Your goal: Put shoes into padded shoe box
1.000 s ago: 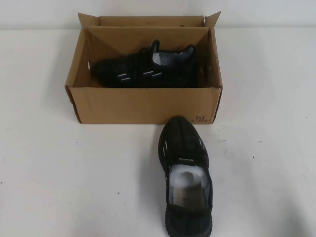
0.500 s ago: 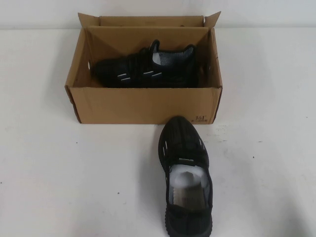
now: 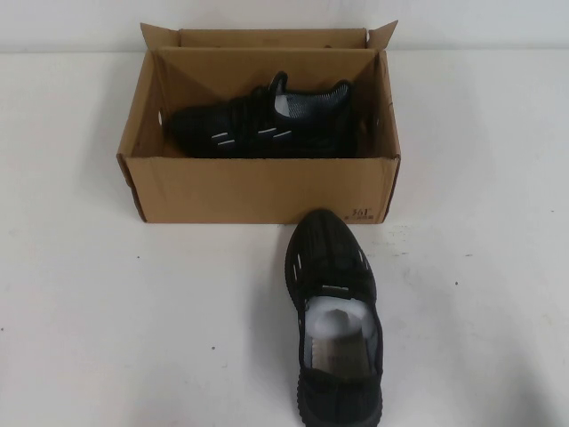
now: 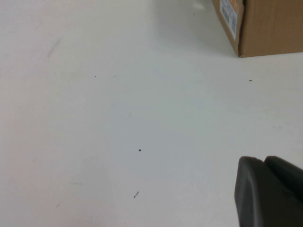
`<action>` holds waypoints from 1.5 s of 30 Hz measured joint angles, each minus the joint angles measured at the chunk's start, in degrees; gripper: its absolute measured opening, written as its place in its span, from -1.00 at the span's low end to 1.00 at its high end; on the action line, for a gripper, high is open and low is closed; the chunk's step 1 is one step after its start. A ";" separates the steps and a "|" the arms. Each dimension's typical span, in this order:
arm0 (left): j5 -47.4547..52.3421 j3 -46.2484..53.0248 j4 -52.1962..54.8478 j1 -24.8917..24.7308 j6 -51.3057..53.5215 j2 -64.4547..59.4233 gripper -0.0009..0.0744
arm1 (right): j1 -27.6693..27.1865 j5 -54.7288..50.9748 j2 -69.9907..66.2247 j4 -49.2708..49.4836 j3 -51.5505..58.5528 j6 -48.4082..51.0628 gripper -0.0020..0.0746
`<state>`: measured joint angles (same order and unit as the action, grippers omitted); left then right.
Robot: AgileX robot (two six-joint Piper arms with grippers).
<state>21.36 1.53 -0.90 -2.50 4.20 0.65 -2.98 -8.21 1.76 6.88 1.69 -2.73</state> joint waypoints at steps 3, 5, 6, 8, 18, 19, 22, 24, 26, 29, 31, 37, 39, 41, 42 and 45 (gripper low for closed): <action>0.00 0.00 0.00 0.00 0.00 0.00 -0.99 | 0.00 3.48 0.00 7.63 0.00 -0.15 -0.96; 0.00 0.00 0.00 0.00 0.00 0.00 -0.99 | 0.00 5.32 0.00 13.66 -0.45 -0.15 -0.96; 0.00 0.00 0.00 0.00 0.00 0.00 -0.99 | 0.00 4.58 0.00 15.40 -1.10 -0.15 -0.96; 0.00 0.00 0.00 0.00 0.00 0.00 -0.99 | 0.00 0.17 -0.37 18.91 -3.47 -0.15 -0.96; 0.00 0.00 0.00 0.00 0.00 0.00 -0.99 | 0.00 -31.19 -21.31 19.87 -27.12 8.63 -0.96; 0.00 0.00 0.00 0.00 0.00 0.00 -0.99 | 0.00 -33.86 -24.68 19.76 -29.27 9.93 -0.96; 0.00 0.00 0.00 0.00 0.00 0.00 -0.99 | 0.00 -41.37 -34.24 19.11 -36.15 14.57 -0.96; 0.00 0.00 0.00 0.00 0.00 0.00 -0.99 | 0.00 -44.58 -40.93 18.56 -40.45 18.07 -0.96; 0.00 0.00 0.00 0.00 0.00 0.00 -0.99 | 0.12 -47.04 -46.92 18.85 -44.57 21.20 -0.95; 0.00 0.00 0.00 0.00 0.00 0.00 -0.99 | 2.93 -48.68 -56.33 20.60 -49.94 23.78 -0.95; 0.00 0.00 0.00 0.00 0.00 0.00 -0.99 | 8.26 -47.42 -61.36 19.79 -53.13 23.96 -0.95; 0.00 0.00 0.00 0.00 0.00 0.00 -0.99 | 27.55 -47.70 -75.22 9.40 -65.48 24.06 -0.95; 0.00 0.00 0.00 0.00 0.00 0.00 -0.99 | 32.68 -49.41 -78.88 6.48 -69.77 24.21 -0.95; 0.00 0.00 0.00 0.00 0.00 0.00 -0.99 | 36.06 -50.87 -81.72 5.41 -73.10 26.57 -0.95; 0.00 0.00 0.00 0.00 0.00 0.00 -0.99 | 37.64 -51.97 -83.19 4.81 -74.74 28.95 -0.95; 0.00 0.00 0.00 0.00 0.00 0.00 -0.99 | 41.38 -53.80 -86.98 2.62 -78.50 35.41 -0.79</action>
<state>21.36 1.53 -0.90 -2.50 4.20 0.65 38.39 -62.00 -85.22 9.50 -76.81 32.68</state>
